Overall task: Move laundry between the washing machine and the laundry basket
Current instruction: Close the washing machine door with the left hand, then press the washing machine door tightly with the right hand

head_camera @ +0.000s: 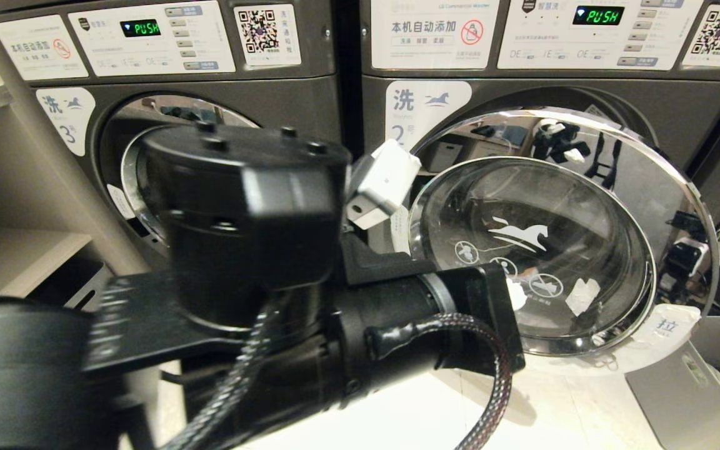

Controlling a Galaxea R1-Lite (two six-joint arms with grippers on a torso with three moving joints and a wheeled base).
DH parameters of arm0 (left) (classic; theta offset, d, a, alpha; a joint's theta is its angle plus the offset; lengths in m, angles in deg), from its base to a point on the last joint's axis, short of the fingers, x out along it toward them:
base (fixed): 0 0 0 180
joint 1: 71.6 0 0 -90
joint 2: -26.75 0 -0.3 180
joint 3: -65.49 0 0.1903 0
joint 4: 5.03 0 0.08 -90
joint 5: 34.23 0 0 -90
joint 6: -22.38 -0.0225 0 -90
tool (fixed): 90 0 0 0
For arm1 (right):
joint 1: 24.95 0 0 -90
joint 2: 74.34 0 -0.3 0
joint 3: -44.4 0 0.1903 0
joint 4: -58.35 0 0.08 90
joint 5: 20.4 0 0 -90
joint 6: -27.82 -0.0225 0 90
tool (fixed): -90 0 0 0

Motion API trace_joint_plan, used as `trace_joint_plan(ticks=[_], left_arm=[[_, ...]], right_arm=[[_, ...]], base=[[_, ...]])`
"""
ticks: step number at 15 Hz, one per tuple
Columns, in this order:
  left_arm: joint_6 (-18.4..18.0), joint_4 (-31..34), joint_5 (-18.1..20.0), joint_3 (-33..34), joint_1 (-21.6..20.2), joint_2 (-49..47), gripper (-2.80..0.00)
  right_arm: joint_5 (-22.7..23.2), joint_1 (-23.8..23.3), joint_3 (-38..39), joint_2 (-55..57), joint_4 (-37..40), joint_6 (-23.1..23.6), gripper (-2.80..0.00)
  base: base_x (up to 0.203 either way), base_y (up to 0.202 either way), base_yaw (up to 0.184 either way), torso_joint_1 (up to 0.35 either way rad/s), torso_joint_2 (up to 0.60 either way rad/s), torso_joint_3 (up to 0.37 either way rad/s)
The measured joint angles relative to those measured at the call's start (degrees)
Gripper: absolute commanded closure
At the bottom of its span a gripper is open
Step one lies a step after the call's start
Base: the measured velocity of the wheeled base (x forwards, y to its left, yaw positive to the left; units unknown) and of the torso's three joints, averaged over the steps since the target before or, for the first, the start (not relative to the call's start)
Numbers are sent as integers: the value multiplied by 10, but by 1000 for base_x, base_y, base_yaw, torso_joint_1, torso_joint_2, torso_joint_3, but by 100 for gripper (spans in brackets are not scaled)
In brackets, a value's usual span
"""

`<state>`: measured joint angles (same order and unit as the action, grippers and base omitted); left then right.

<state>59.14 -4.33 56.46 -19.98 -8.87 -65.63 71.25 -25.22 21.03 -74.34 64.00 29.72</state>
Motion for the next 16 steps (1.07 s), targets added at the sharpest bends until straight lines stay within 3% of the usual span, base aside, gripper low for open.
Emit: trace_joint_plan(ticks=[5,8,12,16], left_arm=[[-41,161,-108,18,18,150,0],[-47,230,-180,26,-12,226,0],[-48,316,-191,70,-101,311,0],[-47,340,-163,117,-129,353,0]], right_arm=[[1,0,0,0,0,0,0],[-6,0,0,0,-1,-14,0],[-7,0,0,0,-1,-12,0],[-7,0,0,0,-1,-12,0]], base=[[0,0,0,0,0,0],[0,0,0,0,0,0],[0,0,0,0,0,0],[0,0,0,0,0,0]])
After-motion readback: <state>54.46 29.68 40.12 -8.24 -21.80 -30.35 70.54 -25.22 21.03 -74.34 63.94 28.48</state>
